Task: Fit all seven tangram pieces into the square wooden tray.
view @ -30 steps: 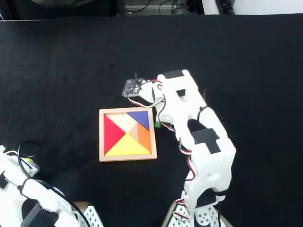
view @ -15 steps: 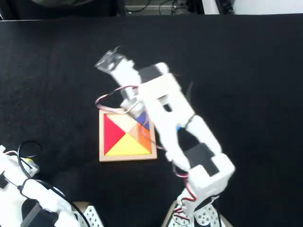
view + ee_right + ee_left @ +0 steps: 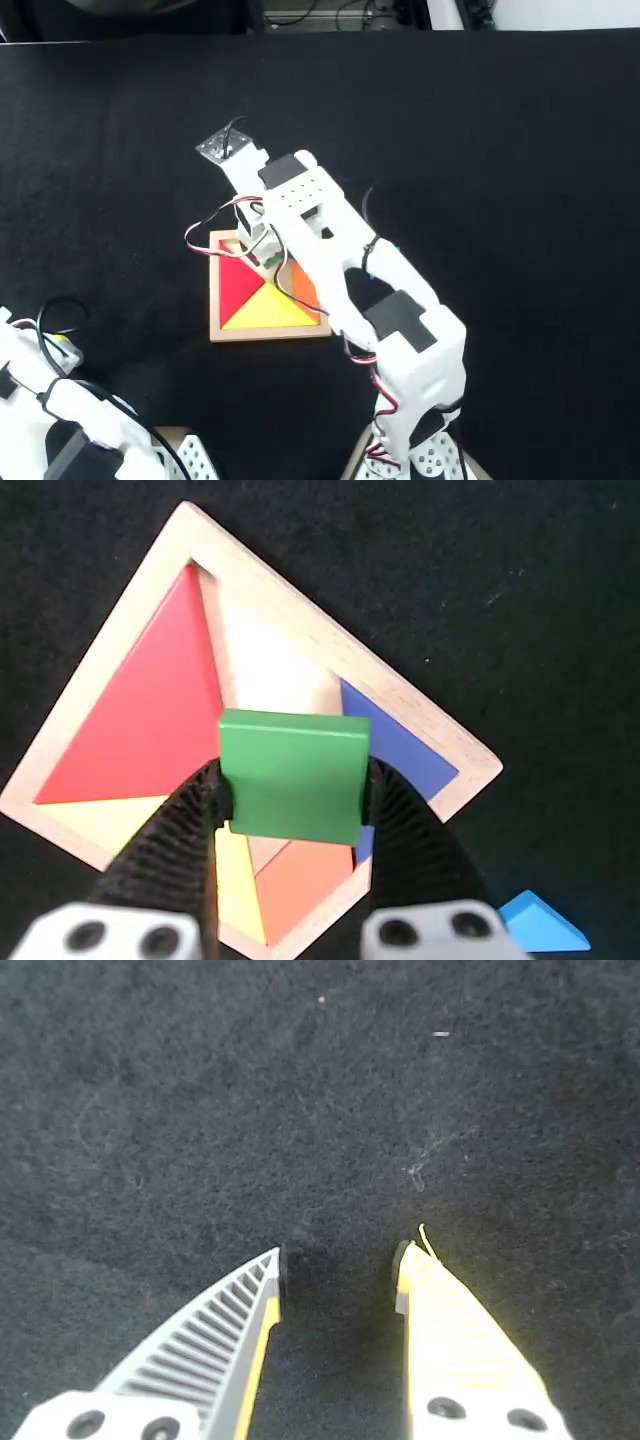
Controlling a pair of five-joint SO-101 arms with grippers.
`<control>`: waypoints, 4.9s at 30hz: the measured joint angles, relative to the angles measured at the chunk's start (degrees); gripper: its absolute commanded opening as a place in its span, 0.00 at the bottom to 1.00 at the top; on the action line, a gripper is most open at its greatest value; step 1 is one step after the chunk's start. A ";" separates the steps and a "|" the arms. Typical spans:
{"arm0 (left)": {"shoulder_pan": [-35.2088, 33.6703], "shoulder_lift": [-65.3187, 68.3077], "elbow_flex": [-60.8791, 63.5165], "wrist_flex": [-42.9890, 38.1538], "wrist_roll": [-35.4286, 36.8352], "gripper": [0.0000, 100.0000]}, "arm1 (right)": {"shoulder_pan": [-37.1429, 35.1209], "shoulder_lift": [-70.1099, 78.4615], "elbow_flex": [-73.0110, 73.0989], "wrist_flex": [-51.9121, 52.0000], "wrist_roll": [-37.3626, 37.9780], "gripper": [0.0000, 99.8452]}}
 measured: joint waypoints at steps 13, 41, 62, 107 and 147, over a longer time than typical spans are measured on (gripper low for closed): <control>0.00 0.00 0.00 0.00 0.00 0.20 | -3.78 0.00 0.18 0.00 -0.09 0.02; 0.00 0.00 0.00 0.00 0.00 0.20 | -1.49 0.00 3.96 -3.43 -0.09 0.02; 0.00 0.00 0.00 0.00 0.00 0.20 | -1.58 0.00 5.63 -3.52 -0.26 0.16; 0.00 0.00 0.00 0.00 0.00 0.20 | -3.34 10.20 -5.89 -7.38 4.57 0.01; 6.95 0.00 0.00 -0.35 0.00 0.20 | 11.52 -12.13 -32.18 23.82 4.48 0.01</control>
